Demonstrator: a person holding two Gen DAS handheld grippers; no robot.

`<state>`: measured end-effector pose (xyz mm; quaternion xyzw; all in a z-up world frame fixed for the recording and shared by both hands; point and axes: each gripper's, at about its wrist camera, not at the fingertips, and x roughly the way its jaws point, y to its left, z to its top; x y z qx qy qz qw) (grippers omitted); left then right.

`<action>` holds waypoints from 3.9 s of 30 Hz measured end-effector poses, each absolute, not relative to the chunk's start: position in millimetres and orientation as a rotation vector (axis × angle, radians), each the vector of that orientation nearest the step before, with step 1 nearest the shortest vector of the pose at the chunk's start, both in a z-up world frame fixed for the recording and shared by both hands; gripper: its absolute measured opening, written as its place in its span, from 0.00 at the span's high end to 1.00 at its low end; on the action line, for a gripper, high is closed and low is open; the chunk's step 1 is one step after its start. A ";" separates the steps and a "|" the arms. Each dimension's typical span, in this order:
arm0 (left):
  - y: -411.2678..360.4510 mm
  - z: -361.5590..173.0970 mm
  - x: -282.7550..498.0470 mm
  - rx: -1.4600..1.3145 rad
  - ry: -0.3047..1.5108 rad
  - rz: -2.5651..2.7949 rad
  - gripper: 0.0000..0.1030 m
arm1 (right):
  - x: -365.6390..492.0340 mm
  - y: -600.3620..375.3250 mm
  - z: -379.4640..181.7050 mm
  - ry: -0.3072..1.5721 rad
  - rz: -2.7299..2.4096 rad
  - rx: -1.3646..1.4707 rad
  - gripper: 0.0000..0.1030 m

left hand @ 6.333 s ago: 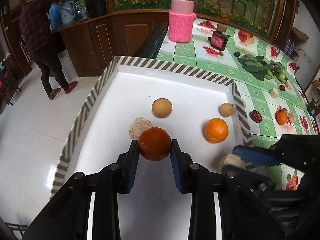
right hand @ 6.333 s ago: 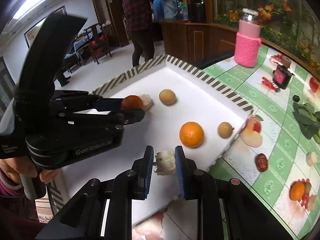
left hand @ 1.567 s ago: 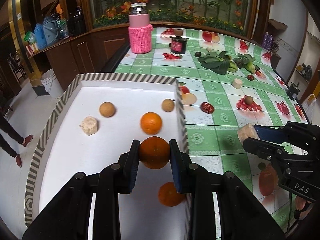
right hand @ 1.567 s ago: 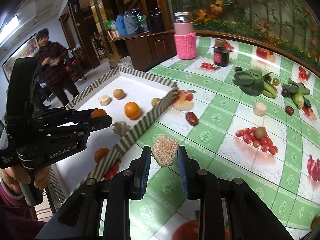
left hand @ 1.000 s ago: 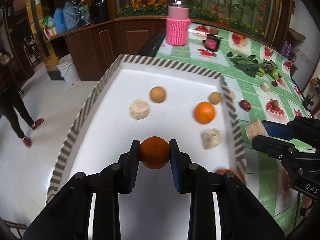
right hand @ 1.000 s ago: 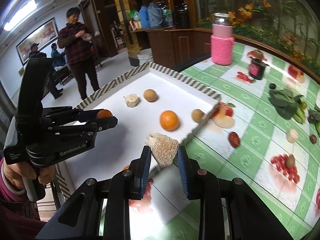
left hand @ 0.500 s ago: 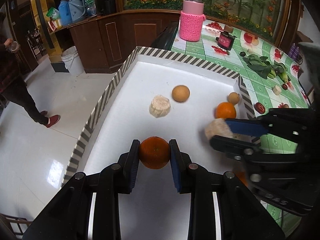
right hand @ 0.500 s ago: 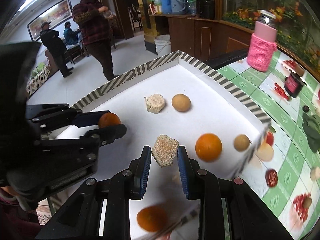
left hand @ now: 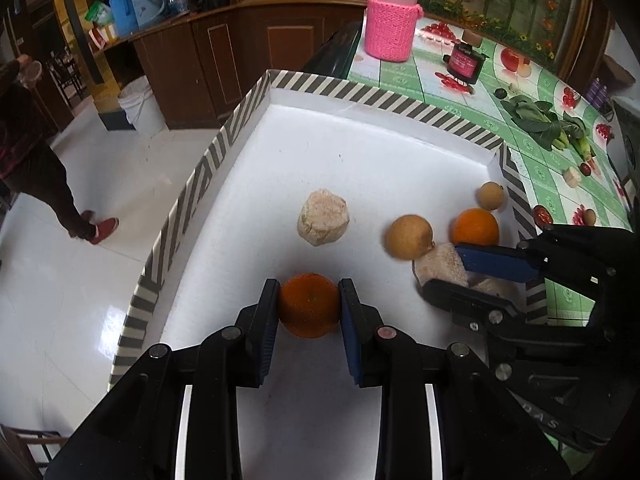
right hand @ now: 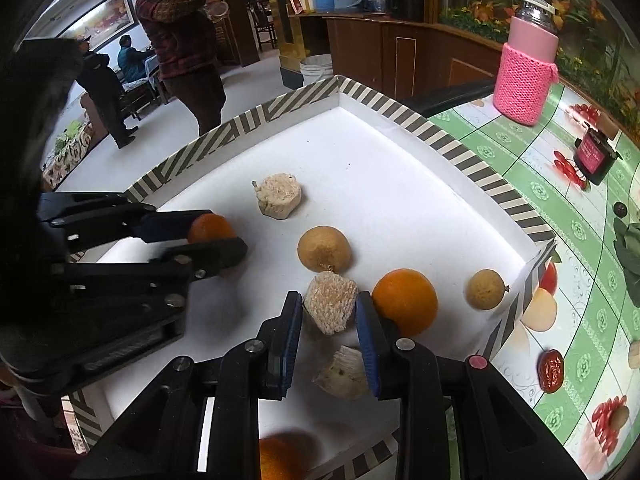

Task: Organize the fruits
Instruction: 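Open both grippers to release the fruit and block into the tray, then grasp a stemmed mandarin with the right gripper while the left moves toward the tomatoes, then grasp the brown round fruit among the red tomatoes with the left gripper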

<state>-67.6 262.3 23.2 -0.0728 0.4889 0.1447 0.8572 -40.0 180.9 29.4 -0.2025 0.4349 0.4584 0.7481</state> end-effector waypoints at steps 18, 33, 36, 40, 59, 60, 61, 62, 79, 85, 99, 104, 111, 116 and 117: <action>267.4 28.7 -79.7 -0.152 0.986 0.362 0.43 | -50.2 138.6 54.5 0.908 0.977 -0.376 0.57; 215.9 49.4 -78.0 -0.125 0.921 0.264 0.43 | -54.5 80.9 60.1 0.915 0.899 -0.283 0.49; 197.8 48.3 -73.5 -0.117 0.926 0.221 0.43 | -53.9 64.0 56.0 0.926 0.869 -0.267 0.49; 172.6 46.8 -64.1 -0.104 0.936 0.164 0.43 | -50.7 36.4 51.1 0.939 0.818 -0.243 0.49; 64.5 49.5 -29.0 -0.027 0.963 -0.048 0.43 | -34.7 -217.5 69.2 0.893 0.289 -0.087 0.38; 62.4 49.4 -28.5 -0.023 0.964 -0.051 0.43 | -36.4 -232.3 71.0 0.887 0.254 -0.090 0.37; 59.8 49.3 -27.4 -0.019 0.966 -0.054 0.43 | -37.4 -243.9 72.1 0.884 0.231 -0.089 0.37; 58.6 49.1 -26.8 -0.017 0.967 -0.055 0.43 | -38.7 -257.5 73.3 0.883 0.206 -0.083 0.36; 36.7 49.3 -13.4 0.019 0.987 -0.074 0.43 | -22.9 -311.1 30.8 1.011 0.140 -0.056 0.68; 31.2 49.1 0.9 0.011 1.002 -0.088 0.43 | -19.8 -286.9 49.8 0.970 0.246 -0.048 0.68; -11.6 33.3 61.6 0.035 1.041 -0.173 0.43 | 16.7 -178.7 44.8 0.951 0.474 -0.090 0.68; -17.8 27.0 78.1 0.025 1.037 -0.179 0.43 | 18.3 -171.7 44.9 0.942 0.495 -0.074 0.68; -25.0 18.4 90.9 0.029 1.041 -0.179 0.43 | 20.3 -170.5 42.2 0.944 0.515 -0.071 0.68; -26.6 14.5 95.0 0.039 1.032 -0.172 0.55 | 21.7 -171.9 39.9 0.949 0.523 -0.064 0.68; -26.8 14.9 95.4 0.041 1.029 -0.172 0.57 | 21.7 -172.2 39.7 0.949 0.523 -0.063 0.68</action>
